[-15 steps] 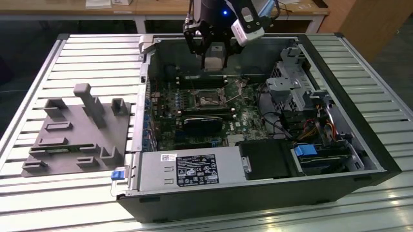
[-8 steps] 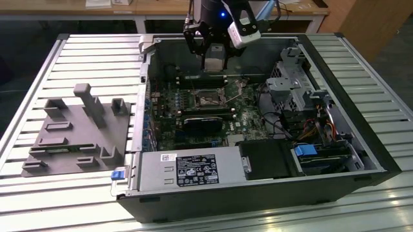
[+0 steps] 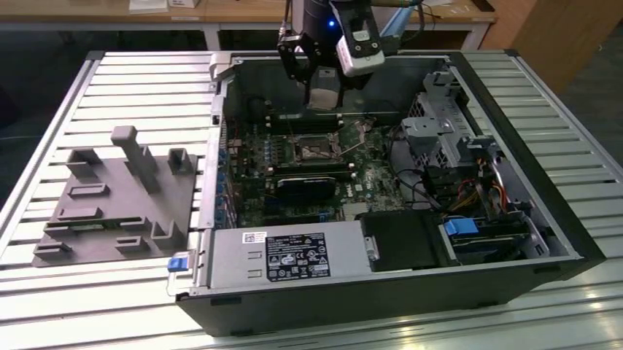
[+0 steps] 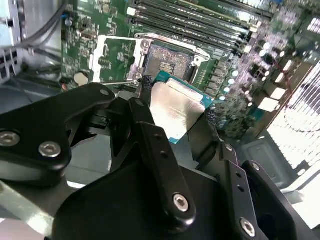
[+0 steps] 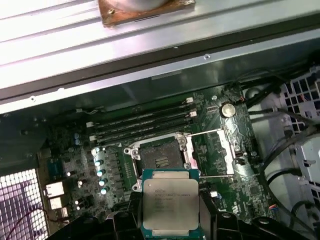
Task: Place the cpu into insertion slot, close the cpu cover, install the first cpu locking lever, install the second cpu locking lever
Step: 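Place the cpu into insertion slot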
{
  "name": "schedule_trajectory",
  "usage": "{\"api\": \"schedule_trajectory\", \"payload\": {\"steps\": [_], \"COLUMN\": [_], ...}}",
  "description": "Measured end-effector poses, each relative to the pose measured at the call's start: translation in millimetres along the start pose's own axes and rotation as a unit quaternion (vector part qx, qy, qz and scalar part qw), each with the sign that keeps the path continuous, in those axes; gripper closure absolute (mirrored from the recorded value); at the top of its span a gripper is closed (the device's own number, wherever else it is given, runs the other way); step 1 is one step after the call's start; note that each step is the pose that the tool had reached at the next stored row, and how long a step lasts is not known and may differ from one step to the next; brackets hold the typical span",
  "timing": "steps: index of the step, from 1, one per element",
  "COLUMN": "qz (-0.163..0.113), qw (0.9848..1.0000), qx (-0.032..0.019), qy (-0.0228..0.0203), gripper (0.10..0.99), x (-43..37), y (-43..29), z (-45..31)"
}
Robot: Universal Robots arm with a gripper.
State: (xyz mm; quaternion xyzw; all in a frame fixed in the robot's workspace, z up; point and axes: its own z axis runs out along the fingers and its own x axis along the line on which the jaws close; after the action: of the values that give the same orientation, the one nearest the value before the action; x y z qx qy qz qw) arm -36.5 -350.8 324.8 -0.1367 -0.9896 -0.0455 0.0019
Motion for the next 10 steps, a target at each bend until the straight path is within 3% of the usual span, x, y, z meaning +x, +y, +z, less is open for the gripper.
{"api": "schedule_trajectory", "payload": {"steps": [5, 10], "qz": [0.045, 0.090], "qw": [0.9990, 0.9959], "qx": [-0.0007, -0.0015], "qy": [-0.0041, -0.0081], "gripper": [0.549, 0.549], "x": [-0.1, -0.1], "y": [-0.3, -0.8], "z": [3.0, 8.4]}}
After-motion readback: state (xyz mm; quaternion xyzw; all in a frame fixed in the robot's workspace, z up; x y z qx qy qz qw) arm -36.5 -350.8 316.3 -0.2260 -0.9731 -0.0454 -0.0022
